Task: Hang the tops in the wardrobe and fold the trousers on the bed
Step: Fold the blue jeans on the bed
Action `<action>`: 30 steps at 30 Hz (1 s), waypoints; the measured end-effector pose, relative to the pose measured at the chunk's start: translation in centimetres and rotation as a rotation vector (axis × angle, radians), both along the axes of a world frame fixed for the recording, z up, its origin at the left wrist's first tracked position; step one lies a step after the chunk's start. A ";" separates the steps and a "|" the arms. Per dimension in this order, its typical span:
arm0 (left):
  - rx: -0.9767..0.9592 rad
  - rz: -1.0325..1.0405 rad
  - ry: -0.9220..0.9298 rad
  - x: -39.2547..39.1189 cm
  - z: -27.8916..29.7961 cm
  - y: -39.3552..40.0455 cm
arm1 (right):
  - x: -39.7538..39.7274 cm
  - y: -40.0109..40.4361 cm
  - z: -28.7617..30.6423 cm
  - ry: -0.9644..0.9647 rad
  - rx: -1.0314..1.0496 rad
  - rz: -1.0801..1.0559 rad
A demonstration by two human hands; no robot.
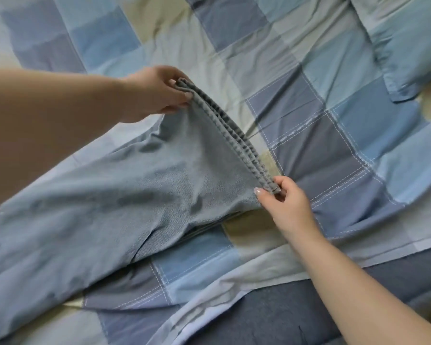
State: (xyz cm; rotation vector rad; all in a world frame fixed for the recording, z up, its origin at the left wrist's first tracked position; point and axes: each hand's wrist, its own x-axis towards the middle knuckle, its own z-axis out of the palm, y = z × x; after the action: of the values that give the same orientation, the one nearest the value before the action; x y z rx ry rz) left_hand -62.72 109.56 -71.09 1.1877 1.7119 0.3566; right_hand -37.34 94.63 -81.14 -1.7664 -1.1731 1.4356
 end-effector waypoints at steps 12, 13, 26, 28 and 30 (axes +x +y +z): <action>0.098 0.398 -0.055 -17.8 16.2 -12.4 | -19.6 -10.1 20.0 0.245 0.302 0.268; 0.113 0.433 -0.062 -20.3 17.4 -14.4 | -22.3 -12.0 21.2 0.246 0.321 0.303; 0.230 0.740 -0.039 -53.0 18.3 -40.0 | -56.2 -35.4 23.1 0.117 0.398 0.571; 0.229 0.773 -0.015 -58.0 17.3 -43.3 | -61.0 -38.0 22.3 0.110 0.377 0.613; 0.222 0.798 0.012 -62.2 15.8 -46.2 | -65.0 -40.4 21.6 0.095 0.352 0.669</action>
State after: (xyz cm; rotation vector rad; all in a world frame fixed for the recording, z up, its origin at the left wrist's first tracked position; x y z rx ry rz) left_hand -124.90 63.41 -55.29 0.5956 2.1444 1.0379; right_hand -102.35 54.26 -59.57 -1.0930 -1.9373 1.5100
